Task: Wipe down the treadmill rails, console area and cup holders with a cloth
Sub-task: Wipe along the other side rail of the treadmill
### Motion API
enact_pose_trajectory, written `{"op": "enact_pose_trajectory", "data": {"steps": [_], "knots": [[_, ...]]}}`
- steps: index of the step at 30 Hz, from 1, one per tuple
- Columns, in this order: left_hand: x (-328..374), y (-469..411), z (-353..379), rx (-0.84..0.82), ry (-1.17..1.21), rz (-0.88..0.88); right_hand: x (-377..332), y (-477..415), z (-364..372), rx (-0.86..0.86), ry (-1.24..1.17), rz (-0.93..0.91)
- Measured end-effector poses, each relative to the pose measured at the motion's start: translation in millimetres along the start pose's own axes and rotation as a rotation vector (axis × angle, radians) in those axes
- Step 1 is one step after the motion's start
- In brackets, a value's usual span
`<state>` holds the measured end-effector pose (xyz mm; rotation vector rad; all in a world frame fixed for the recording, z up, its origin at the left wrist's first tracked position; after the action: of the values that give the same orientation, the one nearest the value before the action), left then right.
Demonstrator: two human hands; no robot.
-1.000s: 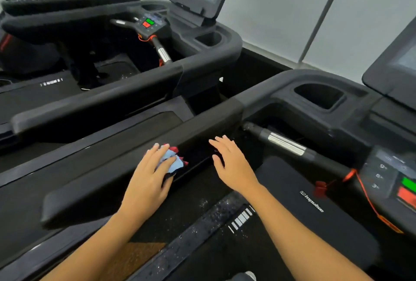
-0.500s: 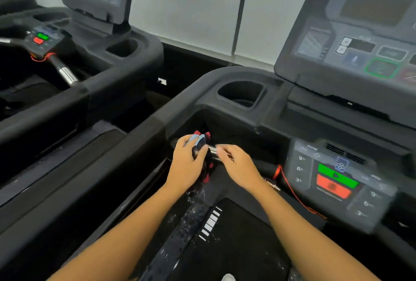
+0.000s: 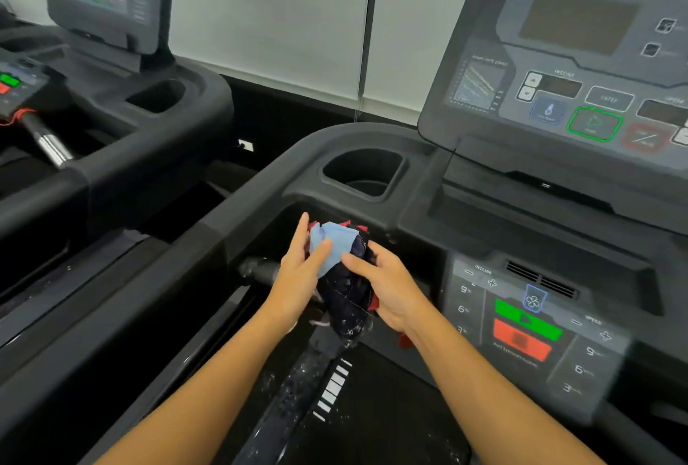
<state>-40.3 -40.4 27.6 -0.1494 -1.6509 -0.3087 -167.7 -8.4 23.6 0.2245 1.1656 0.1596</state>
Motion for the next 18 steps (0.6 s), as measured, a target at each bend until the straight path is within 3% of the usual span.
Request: {"op": "enact_pose_trajectory", "data": {"steps": [6,13,15,18], "knots": [[-4.1,-13.8,-22.8,-0.242,-0.081,-0.117,2.5,-1.7,-5.6,0.123,0.013,-0.039],[-15.8,-29.6,-33.2,-0.128,-0.576,0.056,-0.5,4.0,-14.4,0.380,0.909,-0.269],[-16.7,-30.6,-31.5,-0.085,-0.649,0.140,3.8,4.3,-13.7,0.402,0.978,-0.262],[-12.7,-32.9,-23.7,-0.064,-0.570,0.200,2.9,2.9,-16.2,0.420,0.877,-0.271]]}}
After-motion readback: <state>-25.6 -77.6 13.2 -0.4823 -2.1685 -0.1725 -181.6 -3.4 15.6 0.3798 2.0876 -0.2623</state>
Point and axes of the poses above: each hand's wrist, its own y-axis away from the middle knuckle, its own z-axis out of the palm, x = y × z, the point moved 3 cm from there along -y, towards the middle knuckle, and after that the axes turned 4 degrees about -y, right-handed, at the moved point
